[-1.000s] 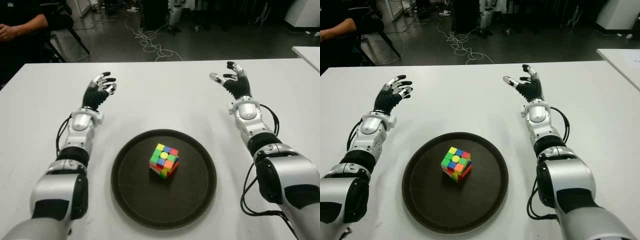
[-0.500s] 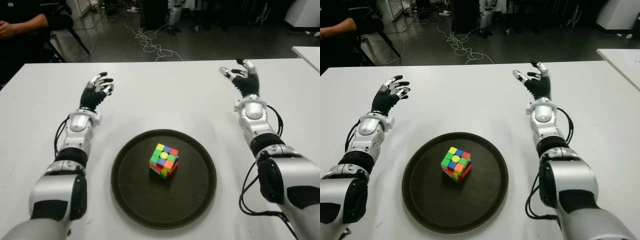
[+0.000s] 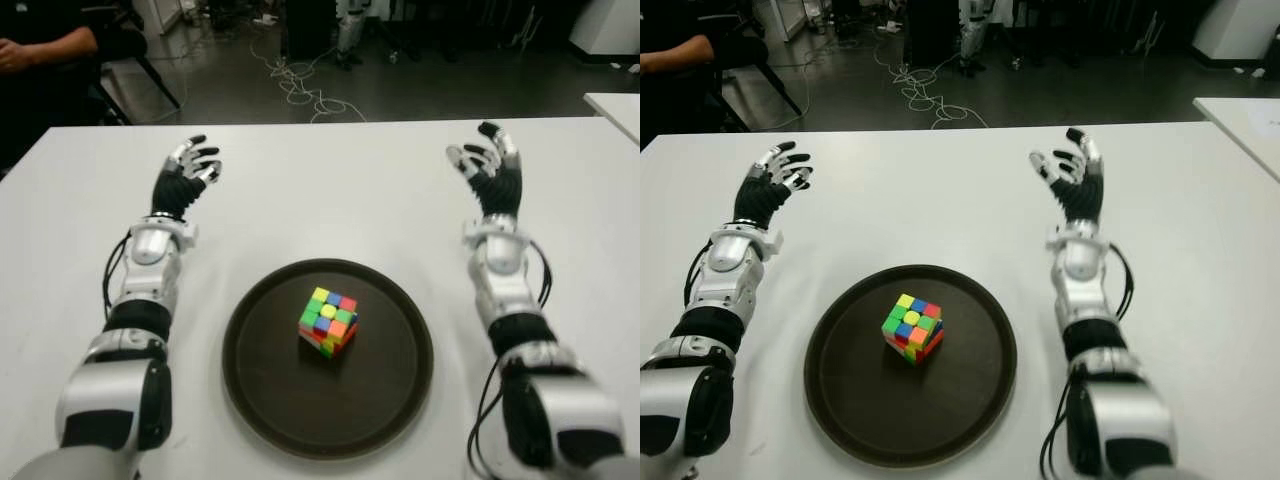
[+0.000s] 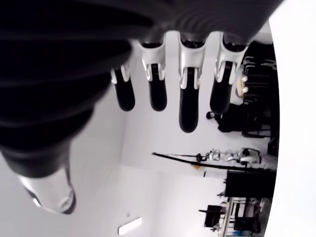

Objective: Pick up the Rubik's Cube and put it in the plate

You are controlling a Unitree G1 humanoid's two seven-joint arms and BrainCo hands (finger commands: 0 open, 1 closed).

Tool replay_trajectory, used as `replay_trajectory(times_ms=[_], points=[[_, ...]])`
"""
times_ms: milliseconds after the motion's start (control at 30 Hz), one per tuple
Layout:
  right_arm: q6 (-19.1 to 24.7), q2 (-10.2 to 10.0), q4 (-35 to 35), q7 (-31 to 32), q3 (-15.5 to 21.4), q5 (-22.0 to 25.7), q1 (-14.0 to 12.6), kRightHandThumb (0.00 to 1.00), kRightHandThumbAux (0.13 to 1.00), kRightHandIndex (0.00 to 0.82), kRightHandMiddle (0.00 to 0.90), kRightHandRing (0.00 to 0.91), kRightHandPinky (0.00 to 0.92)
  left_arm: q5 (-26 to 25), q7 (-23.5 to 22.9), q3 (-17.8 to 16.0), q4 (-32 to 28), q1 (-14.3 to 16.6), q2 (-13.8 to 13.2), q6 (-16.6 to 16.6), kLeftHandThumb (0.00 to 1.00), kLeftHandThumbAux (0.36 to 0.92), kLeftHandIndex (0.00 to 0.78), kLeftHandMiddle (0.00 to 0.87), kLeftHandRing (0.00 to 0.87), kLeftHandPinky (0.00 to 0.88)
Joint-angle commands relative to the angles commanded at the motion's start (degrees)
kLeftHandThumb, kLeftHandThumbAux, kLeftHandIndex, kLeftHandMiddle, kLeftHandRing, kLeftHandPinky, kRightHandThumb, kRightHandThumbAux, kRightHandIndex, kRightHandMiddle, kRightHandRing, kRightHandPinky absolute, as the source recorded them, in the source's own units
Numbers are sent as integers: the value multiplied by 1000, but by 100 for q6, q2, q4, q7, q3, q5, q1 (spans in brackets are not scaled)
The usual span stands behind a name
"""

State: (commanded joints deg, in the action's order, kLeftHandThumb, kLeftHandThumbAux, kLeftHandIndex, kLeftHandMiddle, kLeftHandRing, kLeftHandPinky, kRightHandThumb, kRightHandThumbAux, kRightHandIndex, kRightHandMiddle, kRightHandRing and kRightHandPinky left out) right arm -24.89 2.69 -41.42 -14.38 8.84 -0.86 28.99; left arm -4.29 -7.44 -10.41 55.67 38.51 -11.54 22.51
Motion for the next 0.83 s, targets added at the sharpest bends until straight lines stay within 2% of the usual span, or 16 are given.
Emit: replay_trajectory(times_ms=[67, 167, 267, 400, 833], points=[[142, -33, 179, 7, 11, 11, -145, 175, 698, 234, 282, 279, 269, -9, 9, 8, -81, -57, 15, -15, 138, 743, 168, 258, 253, 285], [350, -45, 315, 34, 44, 45, -226, 185, 705, 229, 279, 276, 271, 2, 29, 32, -192, -153, 42, -32, 141, 741, 168, 256, 251, 281], [599, -95, 428, 9, 18, 21, -216, 196, 704, 225, 272, 273, 271, 23, 16, 73, -419, -386, 70, -41, 131, 740, 161, 249, 244, 274], [771, -94, 473, 39, 8, 16, -181, 200, 701, 222, 270, 271, 271, 23, 21, 96, -605, -502, 87, -121, 124, 738, 158, 247, 241, 270], [620, 54, 193, 157, -41, -107, -174, 232, 667, 238, 302, 290, 266, 29, -3, 202, -1146, -876, 183, -287, 117, 729, 173, 259, 248, 268]])
